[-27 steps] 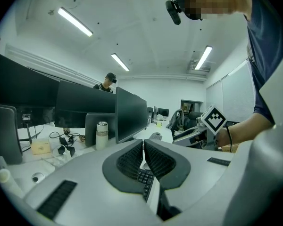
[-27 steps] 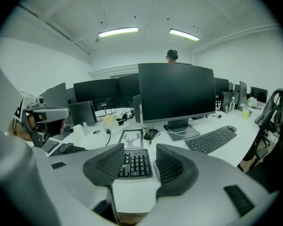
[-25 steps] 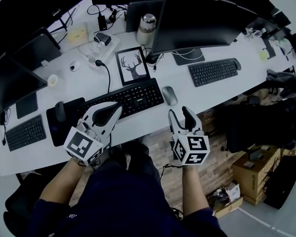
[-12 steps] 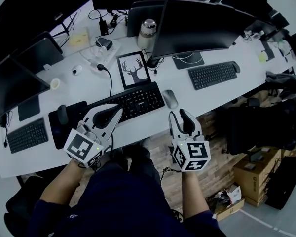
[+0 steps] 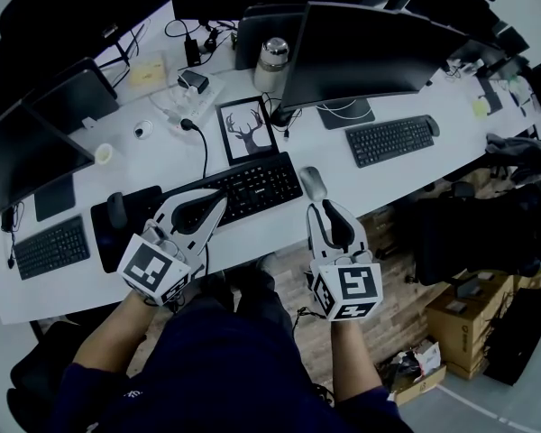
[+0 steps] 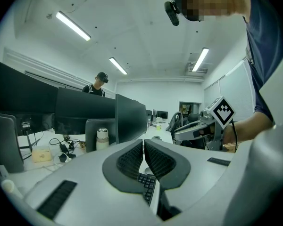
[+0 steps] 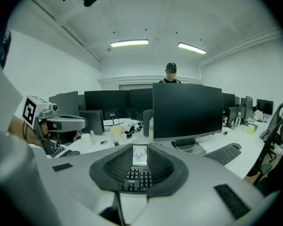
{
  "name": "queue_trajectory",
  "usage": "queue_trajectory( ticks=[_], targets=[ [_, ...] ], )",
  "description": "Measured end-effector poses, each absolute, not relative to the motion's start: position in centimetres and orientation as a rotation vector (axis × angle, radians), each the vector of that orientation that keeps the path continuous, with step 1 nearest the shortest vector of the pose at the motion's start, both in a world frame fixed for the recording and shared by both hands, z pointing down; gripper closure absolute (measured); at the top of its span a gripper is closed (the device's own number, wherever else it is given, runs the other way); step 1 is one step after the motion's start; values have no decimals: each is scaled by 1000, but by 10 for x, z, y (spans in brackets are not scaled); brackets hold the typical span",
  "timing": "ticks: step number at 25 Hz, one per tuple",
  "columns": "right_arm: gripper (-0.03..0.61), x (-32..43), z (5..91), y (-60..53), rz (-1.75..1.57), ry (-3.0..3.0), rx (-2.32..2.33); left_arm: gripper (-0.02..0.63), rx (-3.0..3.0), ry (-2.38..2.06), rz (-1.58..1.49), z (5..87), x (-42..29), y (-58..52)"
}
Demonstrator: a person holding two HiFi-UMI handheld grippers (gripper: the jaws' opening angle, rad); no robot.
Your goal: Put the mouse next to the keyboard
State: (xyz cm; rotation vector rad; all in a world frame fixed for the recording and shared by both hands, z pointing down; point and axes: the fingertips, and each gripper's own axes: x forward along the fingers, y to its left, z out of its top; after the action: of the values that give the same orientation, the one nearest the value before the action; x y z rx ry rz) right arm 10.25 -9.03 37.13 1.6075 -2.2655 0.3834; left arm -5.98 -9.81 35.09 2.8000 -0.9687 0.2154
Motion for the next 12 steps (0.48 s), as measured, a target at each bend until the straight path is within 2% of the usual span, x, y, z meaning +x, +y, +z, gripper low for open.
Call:
queue_trajectory(
  ticks=[12],
  targets=[
    [532, 87, 358, -92, 356, -2316, 1586, 575, 2801, -972, 204, 348, -61, -104]
  ],
)
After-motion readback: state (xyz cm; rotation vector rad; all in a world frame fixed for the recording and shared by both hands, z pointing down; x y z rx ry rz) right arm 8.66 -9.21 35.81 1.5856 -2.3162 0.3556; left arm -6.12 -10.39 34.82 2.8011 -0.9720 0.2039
